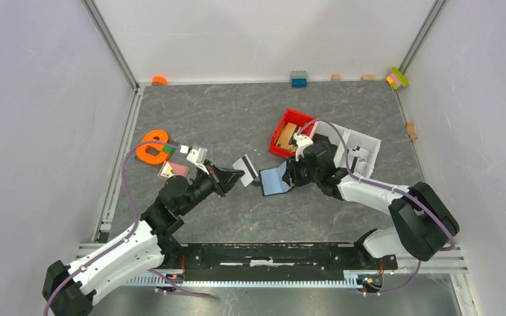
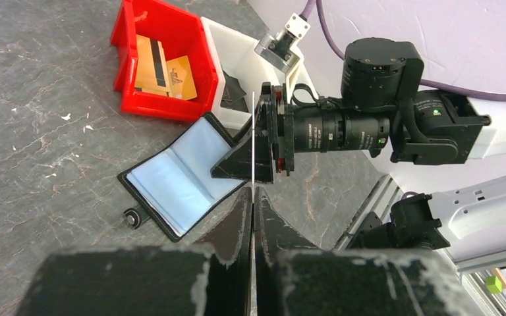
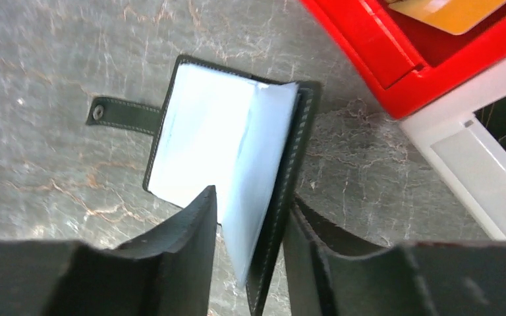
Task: Take the credit cards out of the card holder
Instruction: Place the card holder at the center of the board.
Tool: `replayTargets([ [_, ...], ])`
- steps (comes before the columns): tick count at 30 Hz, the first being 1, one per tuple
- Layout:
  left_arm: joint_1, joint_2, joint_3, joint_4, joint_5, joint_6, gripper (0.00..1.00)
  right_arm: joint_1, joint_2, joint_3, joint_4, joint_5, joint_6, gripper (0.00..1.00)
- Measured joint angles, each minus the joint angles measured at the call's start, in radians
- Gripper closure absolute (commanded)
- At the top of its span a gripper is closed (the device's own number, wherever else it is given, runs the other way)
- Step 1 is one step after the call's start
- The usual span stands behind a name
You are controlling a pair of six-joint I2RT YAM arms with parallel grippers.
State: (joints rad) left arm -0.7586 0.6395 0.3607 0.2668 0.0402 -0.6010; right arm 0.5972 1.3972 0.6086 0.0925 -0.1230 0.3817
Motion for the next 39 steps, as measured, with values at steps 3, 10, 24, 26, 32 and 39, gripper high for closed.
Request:
replayTargets([
  [3,0.000,0.002,0.000,-0.005,-0.009,0.000,0.98,0.030,-0.001,0.006,-0.020,0.008,-0.026,0.53],
  [10,0.000,0.018,0.000,-0.010,-0.012,0.000,0.98,0.098,-0.024,0.004,-0.019,-0.037,-0.040,0.41],
  [24,0.000,0.008,0.000,-0.016,-0.014,0.000,0.98,0.210,0.059,0.062,-0.019,0.037,-0.080,0.57],
  [26,0.000,0.008,0.000,-0.021,-0.014,0.000,0.98,0.210,0.083,0.071,-0.020,0.072,-0.084,0.53],
  [32,0.000,0.025,0.000,-0.027,-0.014,0.000,0.98,0.209,0.214,0.175,-0.060,0.093,-0.092,0.46],
  [39,0.000,0.058,0.002,-0.027,-0.013,0.000,0.98,0.210,0.067,0.095,-0.051,0.069,-0.101,0.26],
])
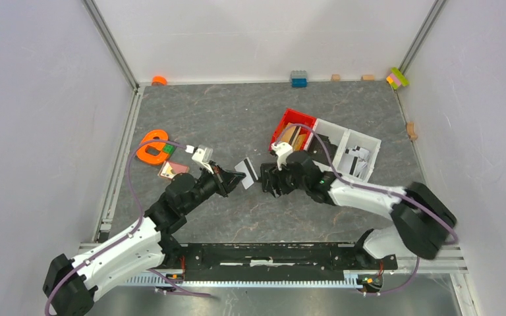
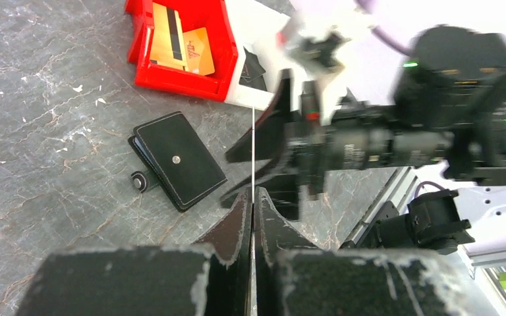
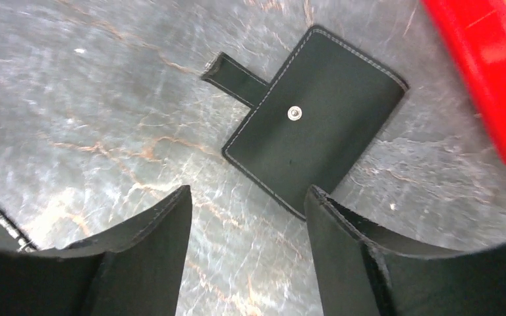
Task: Take the credit cards out of the card holder
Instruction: Place the card holder at the center of the board, then place the credit card in the storage box.
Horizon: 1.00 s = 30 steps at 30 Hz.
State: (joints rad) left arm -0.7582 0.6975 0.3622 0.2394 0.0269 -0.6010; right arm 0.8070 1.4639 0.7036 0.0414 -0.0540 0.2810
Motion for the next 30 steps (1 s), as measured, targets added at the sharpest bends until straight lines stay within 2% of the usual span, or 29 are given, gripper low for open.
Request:
replayTargets([
  [3,0.000,0.014,0.002,-0.002,0.002,0.000,0.98,0.000,-0.166,-0.077,0.036,-0.008,-0.004,0.21],
  [8,0.000,0.019,0.003,0.014,0.045,0.000,0.98,0.000,-0.422,-0.204,0.191,-0.061,-0.013,0.16],
  [11,0.000,0.036,0.003,0.064,0.115,0.000,0.98,-0.001,-0.504,-0.262,0.278,-0.117,-0.012,0.15],
  [15,0.000,0.072,0.003,0.147,0.227,-0.001,0.98,-0.001,-0.550,-0.314,0.375,-0.212,0.005,0.21],
  [20,0.000,0.105,0.003,0.254,0.346,-0.010,0.98,-0.001,-0.560,-0.350,0.499,-0.340,0.049,0.42],
  [23,0.000,0.125,0.003,0.303,0.394,-0.016,0.98,-0.001,-0.535,-0.351,0.563,-0.406,0.080,0.59],
  [26,0.000,0.144,0.003,0.324,0.423,-0.023,0.95,-0.001,-0.505,-0.351,0.602,-0.452,0.109,0.81],
  [28,0.001,0.147,0.003,0.326,0.427,-0.023,0.81,-0.002,-0.497,-0.353,0.617,-0.470,0.127,0.93],
  [30,0.002,0.146,0.003,0.327,0.423,-0.023,0.58,-0.007,-0.498,-0.354,0.629,-0.478,0.143,0.99],
])
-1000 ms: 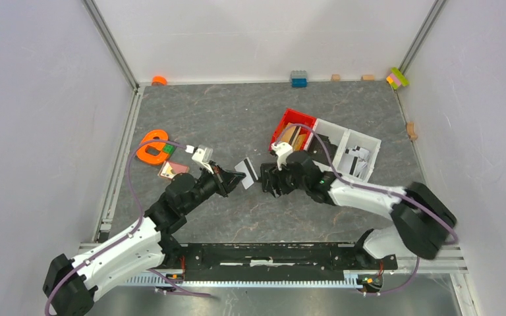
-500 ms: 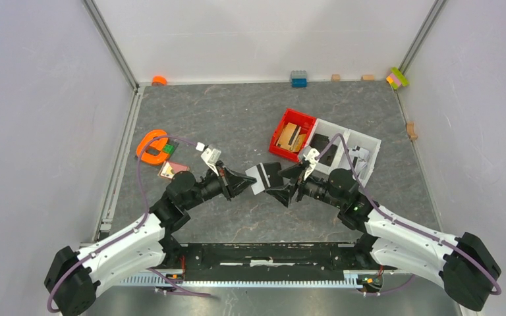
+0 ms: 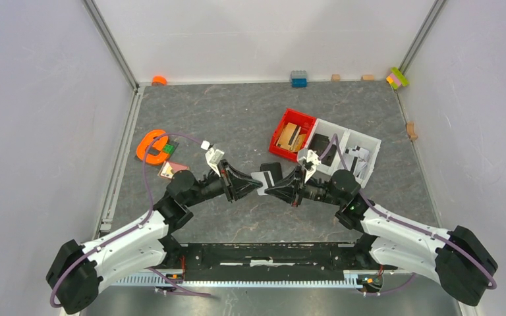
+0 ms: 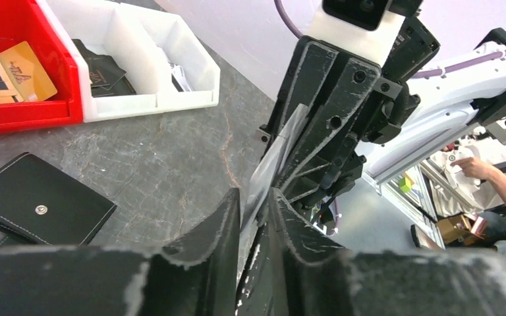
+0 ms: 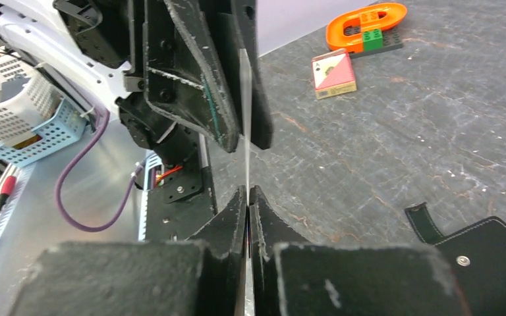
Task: Take the credit cards out of the card holder
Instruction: Place the credit card in the storage box.
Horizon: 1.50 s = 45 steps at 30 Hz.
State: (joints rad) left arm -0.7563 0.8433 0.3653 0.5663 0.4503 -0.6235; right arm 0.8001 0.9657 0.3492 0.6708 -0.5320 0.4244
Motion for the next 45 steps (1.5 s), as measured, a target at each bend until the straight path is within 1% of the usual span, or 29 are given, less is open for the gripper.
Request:
replayTargets([
  [1,0.001,-0.003,0.000,-0.002,-0.011,-0.003,0.48,-0.002,-0.001,0.000,0.006,-0.003,0.008,1.00],
  [2,0.000,-0.006,0.000,-0.006,-0.024,0.000,0.41,-0.004,-0.002,0.000,0.007,-0.005,0.010,1.00],
  [3,0.000,-0.013,0.000,-0.017,-0.037,0.000,0.36,-0.005,-0.003,0.000,0.005,-0.005,0.014,1.00],
  [4,0.000,-0.023,0.000,-0.032,-0.059,0.000,0.31,-0.011,-0.004,0.000,0.000,0.000,0.017,1.00],
  [6,0.000,-0.047,0.000,-0.066,-0.105,0.002,0.27,-0.037,-0.012,0.000,-0.022,0.022,0.020,1.00],
  [8,0.000,-0.072,0.000,-0.110,-0.168,0.005,0.24,-0.085,-0.025,0.000,-0.069,0.065,0.024,1.00],
  [11,0.000,-0.095,0.006,-0.201,-0.279,0.012,0.24,-0.188,-0.043,0.001,-0.180,0.162,0.029,1.00],
  [13,0.000,-0.100,0.017,-0.267,-0.353,0.015,0.24,-0.252,-0.057,0.003,-0.267,0.238,0.032,1.00],
  [16,0.000,-0.101,0.026,-0.336,-0.432,0.019,0.24,-0.326,-0.085,0.014,-0.415,0.398,0.031,1.00],
  [18,0.000,-0.100,0.028,-0.359,-0.454,0.022,0.24,-0.354,-0.103,0.032,-0.508,0.524,0.027,1.00],
  [21,0.000,-0.100,0.031,-0.378,-0.475,0.023,0.24,-0.402,-0.115,0.060,-0.601,0.649,0.016,1.00],
  [25,0.000,-0.100,0.032,-0.392,-0.485,0.024,0.24,-0.509,-0.121,0.077,-0.665,0.716,0.012,1.00],
  [31,0.000,-0.095,0.034,-0.402,-0.493,0.024,0.24,-0.670,-0.119,0.077,-0.719,0.713,0.013,1.00],
  [34,0.000,-0.094,0.035,-0.404,-0.494,0.026,0.24,-0.742,-0.095,0.077,-0.720,0.675,0.016,1.00],
  [35,0.000,-0.094,0.035,-0.406,-0.494,0.027,0.24,-0.788,-0.067,0.077,-0.710,0.632,0.018,1.00],
  [36,0.000,-0.094,0.035,-0.406,-0.494,0.027,0.24,-0.795,-0.061,0.077,-0.709,0.628,0.019,1.00],
  [40,0.000,-0.093,0.035,-0.408,-0.494,0.028,0.24,-0.880,0.042,0.076,-0.656,0.491,0.031,0.99],
  [43,0.000,-0.092,0.035,-0.408,-0.495,0.028,0.24,-0.899,0.118,0.076,-0.626,0.407,0.036,0.93],
  [44,0.000,-0.092,0.035,-0.408,-0.495,0.029,0.24,-0.902,0.145,0.077,-0.612,0.369,0.040,0.89],
  [45,0.000,-0.092,0.035,-0.408,-0.495,0.029,0.24,-0.904,0.169,0.080,-0.602,0.340,0.042,0.82],
])
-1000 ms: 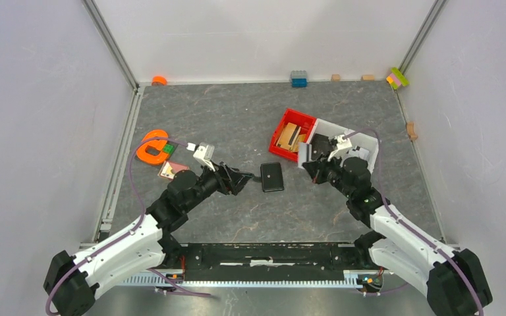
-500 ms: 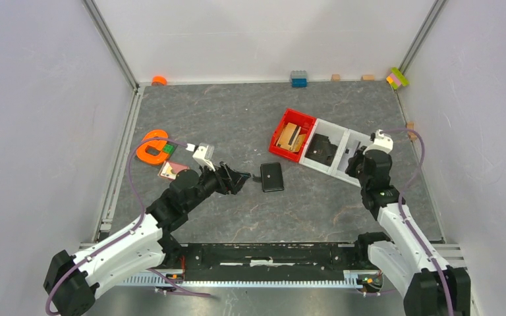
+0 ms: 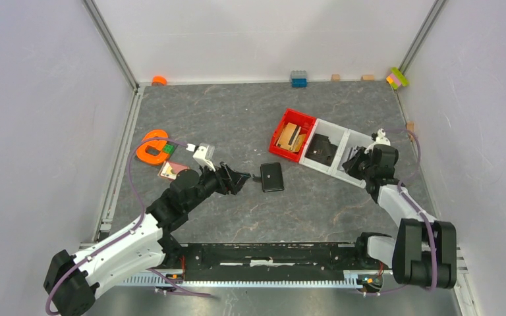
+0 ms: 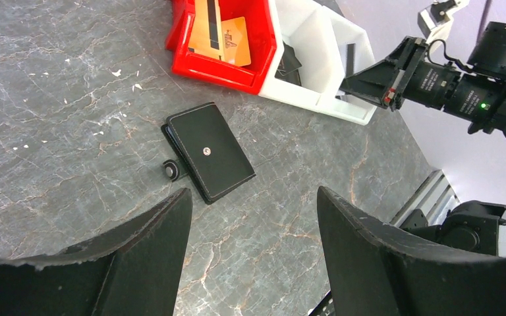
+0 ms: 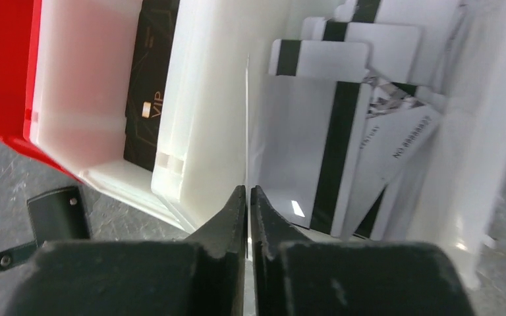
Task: Take the credit cards out of the card holder
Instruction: Place the credit card in the storage box, then reset both arms
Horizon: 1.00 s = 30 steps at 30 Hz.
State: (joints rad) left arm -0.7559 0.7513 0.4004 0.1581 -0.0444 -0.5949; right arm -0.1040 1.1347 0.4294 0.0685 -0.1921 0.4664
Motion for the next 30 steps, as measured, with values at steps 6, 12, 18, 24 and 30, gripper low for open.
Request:
replayTargets([
  [6,0.000,0.003,0.000,0.000,-0.002,0.001,0.19,-0.020,0.076,0.042,0.018,-0.080,-0.001,0.49],
  [12,0.000,0.003,0.001,0.000,0.001,0.013,0.14,-0.032,-0.037,0.042,0.004,-0.042,-0.020,0.27],
  [18,0.000,0.003,0.001,0.000,0.002,0.025,0.10,-0.029,-0.214,0.028,0.017,0.024,-0.060,0.25],
  [24,0.000,-0.014,0.001,0.000,-0.001,0.039,0.01,-0.029,-0.401,-0.200,0.229,0.088,-0.089,0.02],
  [30,0.000,-0.041,0.001,0.000,-0.016,0.039,0.00,-0.026,-0.539,-0.418,0.432,0.117,-0.193,0.02],
])
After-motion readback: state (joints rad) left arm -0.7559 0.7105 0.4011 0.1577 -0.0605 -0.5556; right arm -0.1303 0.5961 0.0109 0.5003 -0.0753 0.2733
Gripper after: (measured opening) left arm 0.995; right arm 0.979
